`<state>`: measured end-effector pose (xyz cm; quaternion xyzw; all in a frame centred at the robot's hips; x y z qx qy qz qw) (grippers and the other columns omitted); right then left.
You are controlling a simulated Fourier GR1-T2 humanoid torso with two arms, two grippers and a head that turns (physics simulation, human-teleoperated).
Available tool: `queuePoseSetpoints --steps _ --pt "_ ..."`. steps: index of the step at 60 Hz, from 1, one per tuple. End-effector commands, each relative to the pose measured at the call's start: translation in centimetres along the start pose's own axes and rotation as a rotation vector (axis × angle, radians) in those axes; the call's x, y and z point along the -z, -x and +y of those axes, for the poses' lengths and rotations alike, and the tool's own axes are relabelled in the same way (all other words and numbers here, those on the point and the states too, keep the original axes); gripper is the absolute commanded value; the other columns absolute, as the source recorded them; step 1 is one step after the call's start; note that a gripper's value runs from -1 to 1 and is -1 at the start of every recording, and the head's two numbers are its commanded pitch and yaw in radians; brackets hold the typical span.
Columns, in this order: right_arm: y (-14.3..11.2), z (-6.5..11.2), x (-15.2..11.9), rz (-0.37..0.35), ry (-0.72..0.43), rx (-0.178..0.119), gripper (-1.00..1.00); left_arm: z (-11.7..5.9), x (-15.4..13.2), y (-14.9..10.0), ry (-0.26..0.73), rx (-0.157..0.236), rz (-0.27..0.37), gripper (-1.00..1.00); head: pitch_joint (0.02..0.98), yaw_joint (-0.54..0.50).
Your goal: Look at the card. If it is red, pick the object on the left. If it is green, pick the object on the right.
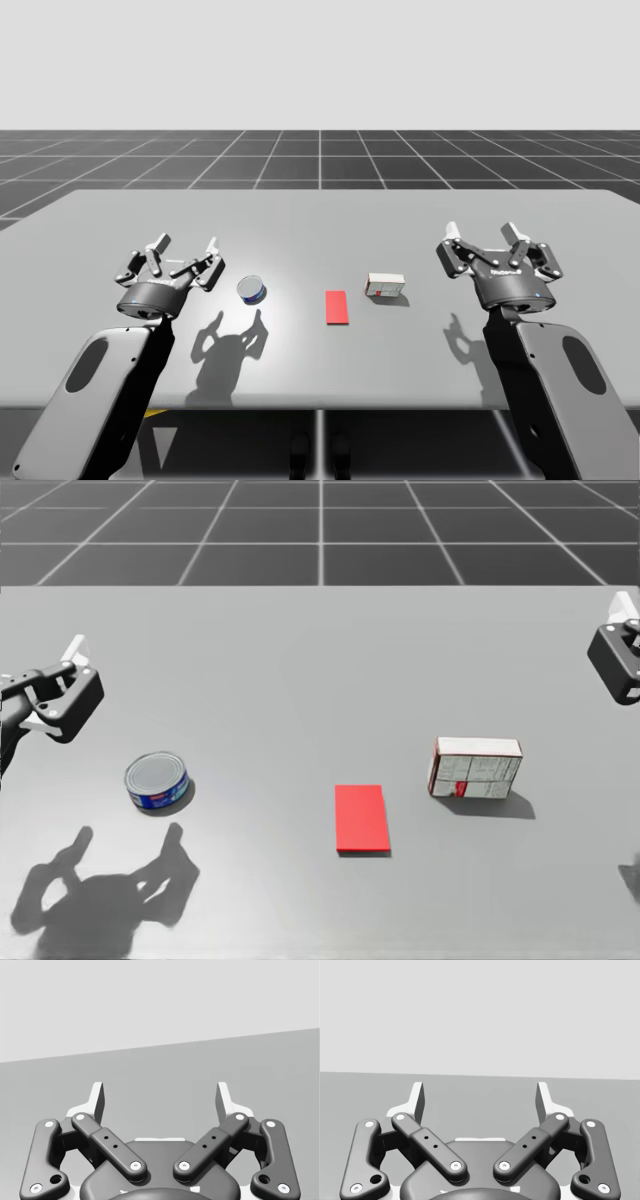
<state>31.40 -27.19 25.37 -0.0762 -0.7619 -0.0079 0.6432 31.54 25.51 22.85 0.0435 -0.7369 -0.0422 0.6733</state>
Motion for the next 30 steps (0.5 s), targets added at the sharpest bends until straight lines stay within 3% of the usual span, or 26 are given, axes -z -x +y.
queuePoseSetpoints --steps 1,13,30 --pt "-0.01 -0.11 0.03 -0.002 0.008 -0.012 -1.0 -0.09 -0.02 -0.02 0.002 0.006 -0.002 -1.0 0.796 -0.02" --pt "-0.04 -0.16 0.07 -0.006 0.012 -0.017 -1.0 -0.18 -0.05 -0.15 0.003 0.002 -0.003 -1.0 0.897 -0.07" --pt "-0.1 -0.21 0.12 -0.009 0.011 -0.017 -1.0 -0.31 -0.06 -0.15 0.004 0.004 -0.002 -1.0 0.904 -0.06"
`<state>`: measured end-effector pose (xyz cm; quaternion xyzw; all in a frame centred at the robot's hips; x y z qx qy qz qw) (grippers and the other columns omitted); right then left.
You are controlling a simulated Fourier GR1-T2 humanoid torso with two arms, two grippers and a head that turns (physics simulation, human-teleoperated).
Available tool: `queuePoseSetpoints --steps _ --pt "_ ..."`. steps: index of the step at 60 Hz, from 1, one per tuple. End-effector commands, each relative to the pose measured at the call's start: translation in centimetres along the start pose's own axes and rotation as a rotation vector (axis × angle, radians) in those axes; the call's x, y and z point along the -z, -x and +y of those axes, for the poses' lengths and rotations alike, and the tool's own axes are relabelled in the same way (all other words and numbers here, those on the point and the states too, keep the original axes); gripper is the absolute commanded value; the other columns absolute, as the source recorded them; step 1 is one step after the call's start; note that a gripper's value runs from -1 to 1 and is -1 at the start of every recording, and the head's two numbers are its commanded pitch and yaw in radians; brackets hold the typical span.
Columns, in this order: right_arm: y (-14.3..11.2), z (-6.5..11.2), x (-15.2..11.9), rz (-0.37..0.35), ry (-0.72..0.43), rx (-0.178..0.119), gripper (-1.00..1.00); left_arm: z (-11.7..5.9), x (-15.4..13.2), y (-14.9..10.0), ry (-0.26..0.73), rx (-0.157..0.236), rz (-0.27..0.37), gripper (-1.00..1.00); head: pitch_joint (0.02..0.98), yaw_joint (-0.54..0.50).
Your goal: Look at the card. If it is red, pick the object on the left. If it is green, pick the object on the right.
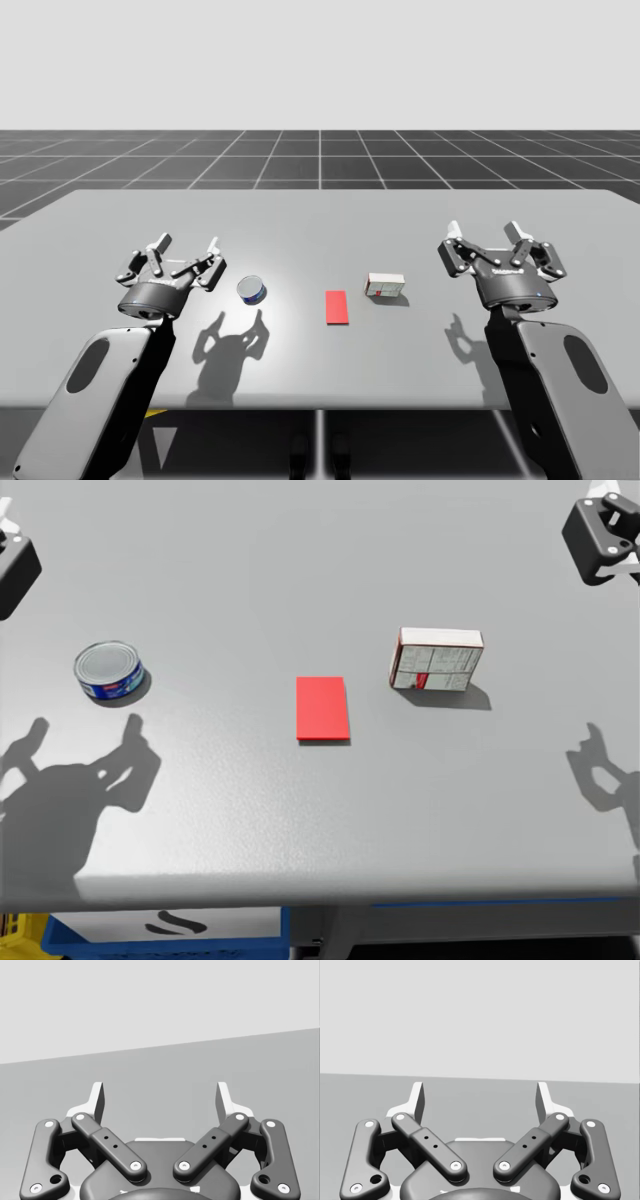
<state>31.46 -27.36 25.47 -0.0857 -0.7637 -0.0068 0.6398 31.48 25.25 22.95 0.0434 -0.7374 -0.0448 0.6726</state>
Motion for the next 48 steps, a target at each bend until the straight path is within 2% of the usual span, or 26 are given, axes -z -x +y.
queuePoseSetpoints --steps 1,13,21,48 --pt "-0.02 -0.04 0.03 -0.002 0.0 -0.002 -1.0 -0.06 -0.02 -0.02 0.0 0.0 0.0 -1.0 0.904 -0.06" --pt "0.06 0.05 0.04 -0.002 -0.003 -0.008 -1.0 -0.05 -0.05 -0.02 0.0 0.0 -0.001 -1.0 0.891 -0.05" --pt "0.05 0.08 0.0 -0.001 -0.006 -0.009 -1.0 -0.09 -0.05 0.03 0.002 -0.001 0.002 -1.0 0.872 -0.01" --pt "0.13 0.29 -0.07 0.001 -0.008 -0.005 -1.0 -0.22 -0.07 0.03 0.023 -0.024 0.012 -1.0 0.833 0.26"
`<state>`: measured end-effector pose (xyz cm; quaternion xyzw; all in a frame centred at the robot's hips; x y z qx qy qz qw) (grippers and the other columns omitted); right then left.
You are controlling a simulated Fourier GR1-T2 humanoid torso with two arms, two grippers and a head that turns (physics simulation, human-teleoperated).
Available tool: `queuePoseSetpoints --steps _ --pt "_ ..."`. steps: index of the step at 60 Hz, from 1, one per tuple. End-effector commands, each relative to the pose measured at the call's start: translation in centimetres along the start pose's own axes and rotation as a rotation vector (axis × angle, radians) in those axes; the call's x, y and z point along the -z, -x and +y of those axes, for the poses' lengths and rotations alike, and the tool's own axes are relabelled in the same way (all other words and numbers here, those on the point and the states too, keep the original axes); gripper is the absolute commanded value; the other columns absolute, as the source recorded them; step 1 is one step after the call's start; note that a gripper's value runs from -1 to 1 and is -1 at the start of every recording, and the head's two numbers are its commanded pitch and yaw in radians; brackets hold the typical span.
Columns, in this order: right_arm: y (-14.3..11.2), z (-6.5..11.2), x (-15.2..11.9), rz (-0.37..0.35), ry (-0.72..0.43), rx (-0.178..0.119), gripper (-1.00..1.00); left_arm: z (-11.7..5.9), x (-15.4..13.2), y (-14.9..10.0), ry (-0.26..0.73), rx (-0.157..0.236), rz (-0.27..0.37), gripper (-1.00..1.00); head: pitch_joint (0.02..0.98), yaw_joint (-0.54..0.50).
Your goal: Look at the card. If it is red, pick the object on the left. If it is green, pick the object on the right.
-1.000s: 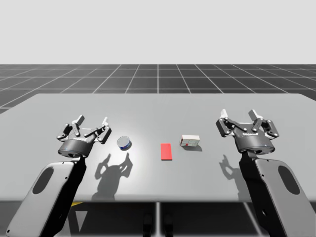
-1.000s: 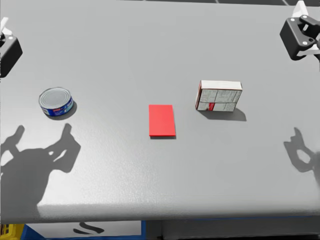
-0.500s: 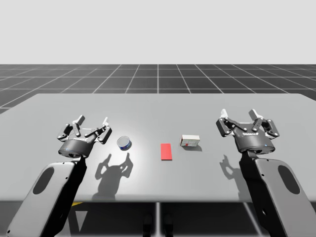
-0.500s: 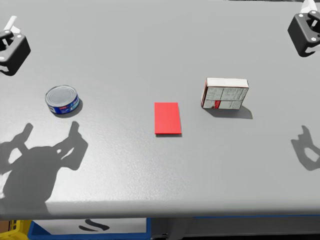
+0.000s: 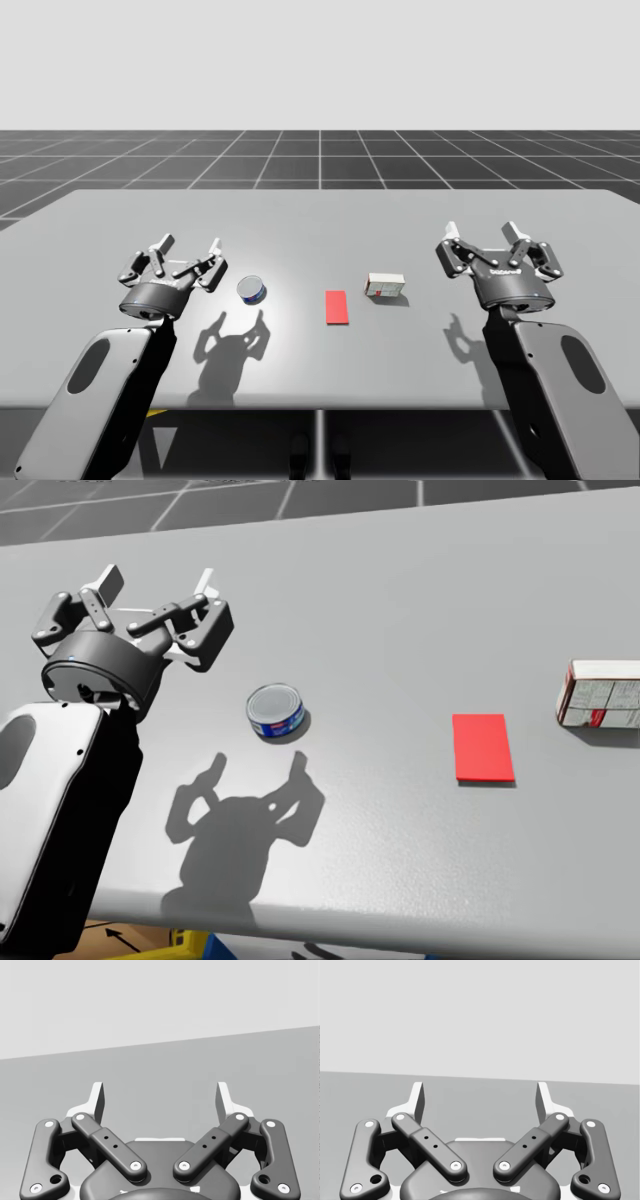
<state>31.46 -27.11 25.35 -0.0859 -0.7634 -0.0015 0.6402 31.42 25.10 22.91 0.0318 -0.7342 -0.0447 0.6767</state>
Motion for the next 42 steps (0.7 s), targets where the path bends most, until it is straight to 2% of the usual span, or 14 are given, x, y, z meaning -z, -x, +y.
queuePoseSetpoints --steps 1,13,17,22,27,33,37,42 --pt "0.0 0.0 0.0 0.001 0.0 0.002 -1.0 -0.1 0.0 0.0 0.008 -0.008 0.003 -1.0 0.833 0.26" --pt "0.1 0.0 0.0 0.002 0.0 0.004 -1.0 -0.1 -0.1 -0.1 0.02 -0.024 0.007 -1.0 0.825 0.28" --pt "0.1 0.0 0.0 0.003 0.002 0.004 -1.0 -0.2 -0.2 -0.2 0.032 -0.042 0.015 -1.0 0.825 0.28" --pt "0.3 0.0 0.0 0.007 0.005 0.002 -1.0 -0.5 -0.5 -0.4 0.08 -0.098 0.053 -1.0 0.827 0.27" --pt "0.3 0.1 0.0 0.009 0.01 0.0 -1.0 -1.0 -1.0 -1.0 0.135 -0.113 0.081 -1.0 0.827 0.26" --pt "0.4 0.1 0.0 0.009 0.013 -0.004 -1.0 -1.3 -1.9 -1.7 0.186 -0.099 0.097 -1.0 0.833 0.26" --pt "0.5 0.1 0.1 0.01 0.013 -0.005 -1.0 -1.4 -2.7 -1.8 0.227 -0.069 0.134 -1.0 0.837 0.26" --pt "0.5 0.1 0.1 0.01 0.013 -0.006 -1.0 -1.4 -3.4 -1.4 0.27 -0.06 0.177 -1.0 0.838 0.26"
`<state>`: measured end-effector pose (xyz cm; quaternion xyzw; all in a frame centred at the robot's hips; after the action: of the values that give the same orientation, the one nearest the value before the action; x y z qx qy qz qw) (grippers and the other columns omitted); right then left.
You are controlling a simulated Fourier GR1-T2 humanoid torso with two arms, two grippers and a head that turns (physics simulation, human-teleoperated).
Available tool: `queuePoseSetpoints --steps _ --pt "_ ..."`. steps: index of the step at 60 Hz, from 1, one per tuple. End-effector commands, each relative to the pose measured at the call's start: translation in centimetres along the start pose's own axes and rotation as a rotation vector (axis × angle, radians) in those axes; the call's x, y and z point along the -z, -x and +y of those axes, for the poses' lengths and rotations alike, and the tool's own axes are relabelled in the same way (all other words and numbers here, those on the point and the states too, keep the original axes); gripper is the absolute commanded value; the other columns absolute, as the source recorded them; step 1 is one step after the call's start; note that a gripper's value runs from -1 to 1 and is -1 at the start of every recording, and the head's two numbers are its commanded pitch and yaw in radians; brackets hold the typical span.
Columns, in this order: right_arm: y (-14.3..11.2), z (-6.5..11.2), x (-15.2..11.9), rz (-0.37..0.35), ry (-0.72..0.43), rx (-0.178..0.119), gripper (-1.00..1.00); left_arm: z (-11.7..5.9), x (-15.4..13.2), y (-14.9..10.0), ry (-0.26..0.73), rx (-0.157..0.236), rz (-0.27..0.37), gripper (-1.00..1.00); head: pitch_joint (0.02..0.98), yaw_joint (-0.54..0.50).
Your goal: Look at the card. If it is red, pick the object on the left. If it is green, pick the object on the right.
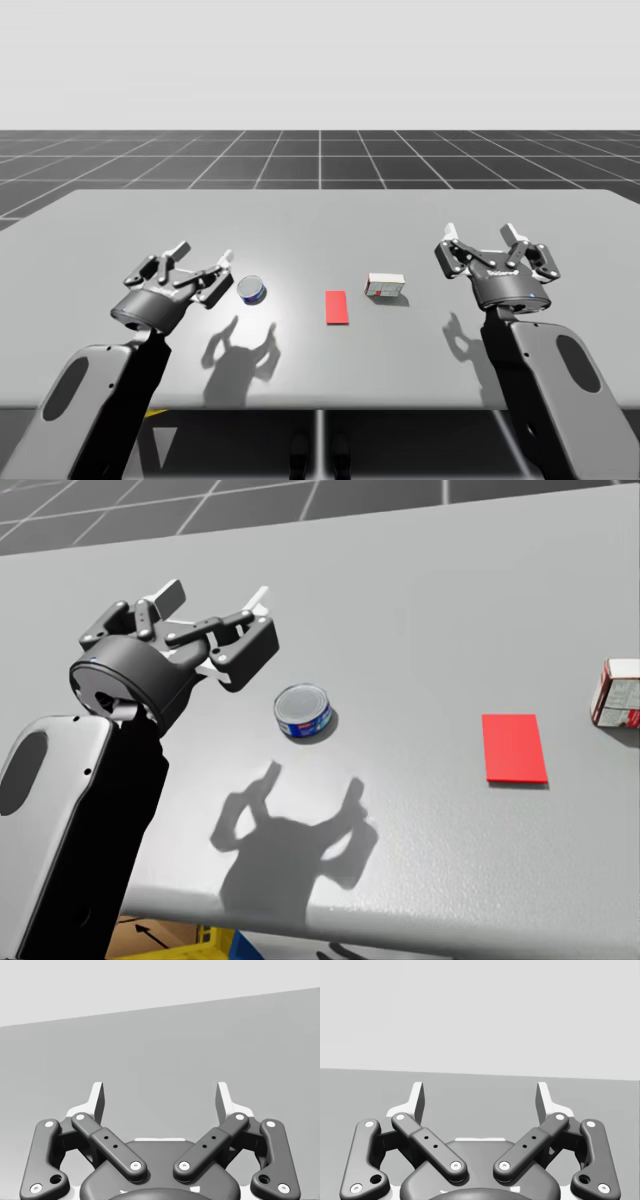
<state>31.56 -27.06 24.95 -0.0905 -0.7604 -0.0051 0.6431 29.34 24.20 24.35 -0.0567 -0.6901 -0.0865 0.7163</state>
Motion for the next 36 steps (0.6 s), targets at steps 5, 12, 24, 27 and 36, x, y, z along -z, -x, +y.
queuePoseSetpoints --steps 5,12,24,27,36 --pt "0.2 -0.1 0.2 -0.001 0.004 -0.004 -1.0 -0.9 -1.8 1.2 0.113 0.021 0.116 -1.0 0.839 0.26" --pt "0.2 -0.2 0.2 -0.002 0.006 -0.003 -1.0 -1.2 -2.3 2.7 0.169 0.017 0.183 -1.0 0.829 0.26" --pt "0.2 -0.2 0.2 -0.004 0.009 -0.006 -1.0 -1.4 -2.1 6.3 0.181 0.036 0.253 -1.0 0.827 0.26" --pt "0.2 -0.1 0.2 -0.004 0.009 -0.007 -1.0 -1.4 -2.0 6.7 0.186 0.027 0.266 -1.0 0.828 0.26" --pt "0.2 -0.2 0.2 -0.006 0.011 -0.01 -1.0 -1.4 -1.0 8.2 0.167 0.052 0.287 -1.0 0.828 0.27"
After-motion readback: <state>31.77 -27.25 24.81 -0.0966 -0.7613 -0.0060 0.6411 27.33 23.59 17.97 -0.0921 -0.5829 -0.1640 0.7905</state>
